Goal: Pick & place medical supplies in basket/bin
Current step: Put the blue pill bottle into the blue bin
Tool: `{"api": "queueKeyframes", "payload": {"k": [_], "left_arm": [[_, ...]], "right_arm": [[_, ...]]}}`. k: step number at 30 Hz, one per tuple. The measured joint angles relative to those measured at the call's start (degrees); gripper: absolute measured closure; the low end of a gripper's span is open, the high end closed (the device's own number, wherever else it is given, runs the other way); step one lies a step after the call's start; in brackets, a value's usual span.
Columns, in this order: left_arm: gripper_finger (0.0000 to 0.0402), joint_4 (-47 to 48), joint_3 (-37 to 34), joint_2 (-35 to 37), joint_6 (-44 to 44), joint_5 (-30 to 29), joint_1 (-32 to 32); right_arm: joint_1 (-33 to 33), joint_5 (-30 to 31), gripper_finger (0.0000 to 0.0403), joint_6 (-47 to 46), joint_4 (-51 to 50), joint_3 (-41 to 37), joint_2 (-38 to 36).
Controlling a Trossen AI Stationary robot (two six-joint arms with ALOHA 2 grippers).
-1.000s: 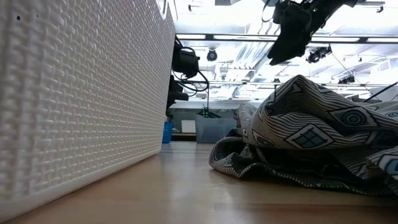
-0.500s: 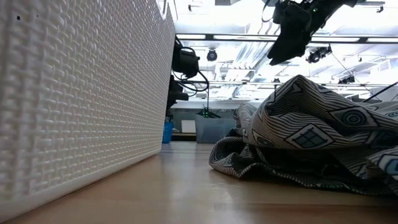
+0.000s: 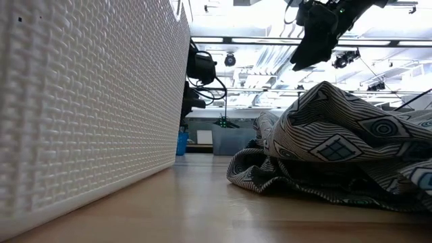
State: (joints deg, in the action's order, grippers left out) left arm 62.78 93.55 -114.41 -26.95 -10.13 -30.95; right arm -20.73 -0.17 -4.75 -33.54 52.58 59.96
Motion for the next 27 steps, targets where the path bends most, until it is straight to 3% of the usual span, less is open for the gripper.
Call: {"api": "queueKeyframes", "payload": {"k": [17,27], "left_arm": [[0.0247,1.5,0.1,6.5,-1.3,-0.2,0.8],[0.0247,2.9,0.1,9.9,-1.5,-3.6,2.6]], "right_arm": [[0.0,0.0,0.0166,0.0,0.0,0.0,0.0],[0.0,0.0,0.0166,0.0,0.0,0.0,0.0]]}}
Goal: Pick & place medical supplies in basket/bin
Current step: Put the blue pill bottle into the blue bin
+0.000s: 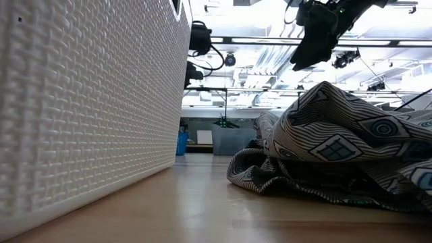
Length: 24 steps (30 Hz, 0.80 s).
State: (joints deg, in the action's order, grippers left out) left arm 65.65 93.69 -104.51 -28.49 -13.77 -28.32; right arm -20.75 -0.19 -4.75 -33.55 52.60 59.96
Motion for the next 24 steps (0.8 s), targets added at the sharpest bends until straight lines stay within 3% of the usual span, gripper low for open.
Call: {"api": "queueKeyframes", "payload": {"k": [15,24], "left_arm": [[0.0247,0.1,0.0,0.0,-1.8,0.6,3.2],[0.0247,0.2,0.0,0.0,-2.4,4.0,5.5]], "right_arm": [[0.0,0.0,0.0166,0.0,0.0,0.0,0.0],[0.0,0.0,0.0166,0.0,0.0,0.0,0.0]]}}
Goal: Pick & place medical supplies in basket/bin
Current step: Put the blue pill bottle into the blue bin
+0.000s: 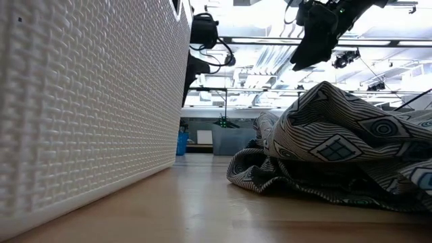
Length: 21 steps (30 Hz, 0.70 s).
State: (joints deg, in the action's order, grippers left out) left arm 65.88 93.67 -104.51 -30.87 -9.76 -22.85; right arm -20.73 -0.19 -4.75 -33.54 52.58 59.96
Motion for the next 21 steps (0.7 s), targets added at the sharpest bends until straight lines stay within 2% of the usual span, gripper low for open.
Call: {"api": "queueKeyframes", "payload": {"k": [7,15,21], "left_arm": [[0.0247,0.4,0.0,0.0,-3.9,0.0,0.5],[0.0247,7.9,0.0,0.0,-8.8,1.1,1.0],[0.0247,7.6,0.0,0.4,-11.3,1.8,1.7]], "right_arm": [[0.0,0.0,0.0166,0.0,0.0,0.0,0.0],[0.0,0.0,0.0166,0.0,0.0,0.0,0.0],[0.0,0.0,0.0166,0.0,0.0,0.0,0.0]]}}
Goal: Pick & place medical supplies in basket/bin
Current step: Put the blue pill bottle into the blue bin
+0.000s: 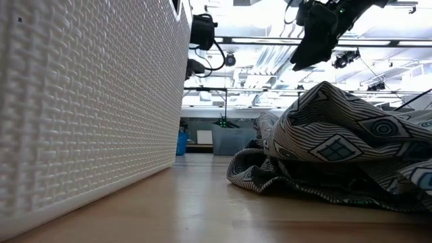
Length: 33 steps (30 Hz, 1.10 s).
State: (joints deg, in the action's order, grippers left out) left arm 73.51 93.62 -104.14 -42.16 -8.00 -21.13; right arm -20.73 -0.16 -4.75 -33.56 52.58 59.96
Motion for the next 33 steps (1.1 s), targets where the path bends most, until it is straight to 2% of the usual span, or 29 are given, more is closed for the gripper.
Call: {"api": "queueKeyframes", "payload": {"k": [4,15,24,33], "left_arm": [[0.0247,-0.3,0.0,0.0,-1.9,1.7,0.6],[0.0247,-0.5,0.0,0.0,-5.1,0.5,3.8],[0.0247,0.6,0.0,0.0,-2.6,7.5,0.0],[0.0247,0.6,-0.1,-0.7,0.8,9.9,-3.1]], "right_arm": [[0.0,0.0,0.0166,0.0,0.0,0.0,0.0],[0.0,0.0,0.0166,0.0,0.0,0.0,0.0],[0.0,0.0,0.0166,0.0,0.0,0.0,0.0],[0.0,0.0,0.0166,0.0,0.0,0.0,0.0]]}}
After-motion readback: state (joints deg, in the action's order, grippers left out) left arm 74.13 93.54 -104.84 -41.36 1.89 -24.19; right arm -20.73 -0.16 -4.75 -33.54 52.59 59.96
